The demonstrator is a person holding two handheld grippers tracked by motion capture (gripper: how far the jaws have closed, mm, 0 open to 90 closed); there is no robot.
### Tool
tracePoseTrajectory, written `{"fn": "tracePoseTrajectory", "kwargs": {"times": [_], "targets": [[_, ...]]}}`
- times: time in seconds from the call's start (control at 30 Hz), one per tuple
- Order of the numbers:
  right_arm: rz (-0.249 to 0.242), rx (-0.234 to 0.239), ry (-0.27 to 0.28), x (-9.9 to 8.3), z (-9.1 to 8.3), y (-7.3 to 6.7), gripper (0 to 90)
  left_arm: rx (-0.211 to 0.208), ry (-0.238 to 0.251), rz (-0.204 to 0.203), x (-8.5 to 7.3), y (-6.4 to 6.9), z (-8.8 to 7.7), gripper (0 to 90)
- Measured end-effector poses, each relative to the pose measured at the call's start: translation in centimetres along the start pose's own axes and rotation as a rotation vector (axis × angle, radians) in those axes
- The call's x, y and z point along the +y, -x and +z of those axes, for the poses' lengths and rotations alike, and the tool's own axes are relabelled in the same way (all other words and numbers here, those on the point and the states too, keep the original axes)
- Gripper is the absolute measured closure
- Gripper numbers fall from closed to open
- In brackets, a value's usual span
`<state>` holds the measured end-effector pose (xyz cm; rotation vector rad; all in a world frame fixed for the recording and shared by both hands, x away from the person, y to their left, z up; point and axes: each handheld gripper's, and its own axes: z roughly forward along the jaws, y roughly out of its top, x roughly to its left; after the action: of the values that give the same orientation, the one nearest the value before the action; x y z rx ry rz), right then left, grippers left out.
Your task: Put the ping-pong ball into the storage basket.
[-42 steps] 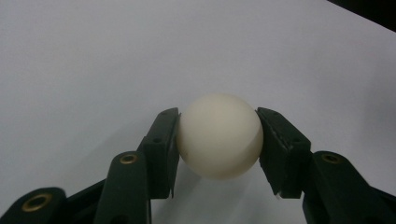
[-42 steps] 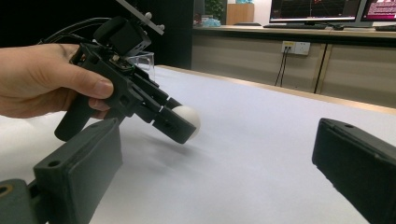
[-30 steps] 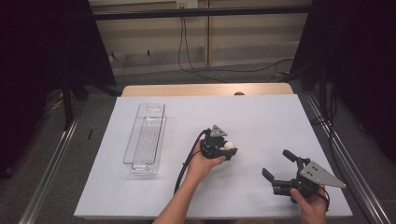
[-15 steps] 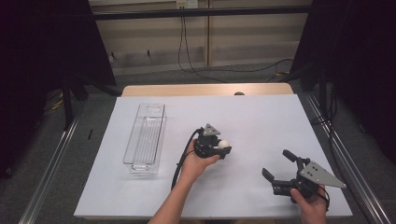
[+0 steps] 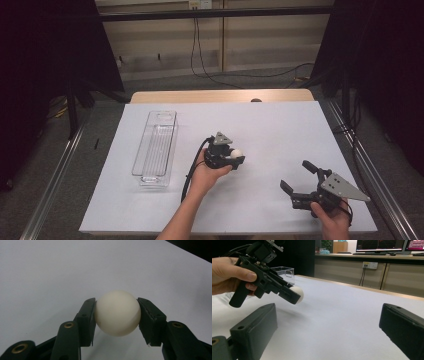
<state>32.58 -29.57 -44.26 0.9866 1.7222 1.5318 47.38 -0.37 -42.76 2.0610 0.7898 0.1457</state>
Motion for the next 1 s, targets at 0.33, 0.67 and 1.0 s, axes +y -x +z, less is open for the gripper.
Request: {"fn": "tracePoseTrajectory", "kwargs": {"times": [0.33,0.67,1.0], "targets": [[-0.002,0.005,0.002,0.02,0.0,-0.03,1.1,0.003,0.003,-0.014,-0.03,-0.1,-0.3,51.3],[0.002,0.005,-0.003,-0.01,0.0,-0.06,1.1,0.012,-0.01,-0.012,-0.1,-0.49,-0.74,51.3],[0.004,0.001,-0.001,0.0,-0.02,-0.07,1.1,0.016,-0.003,-0.018,-0.13,-0.51,-0.89,51.3]]}}
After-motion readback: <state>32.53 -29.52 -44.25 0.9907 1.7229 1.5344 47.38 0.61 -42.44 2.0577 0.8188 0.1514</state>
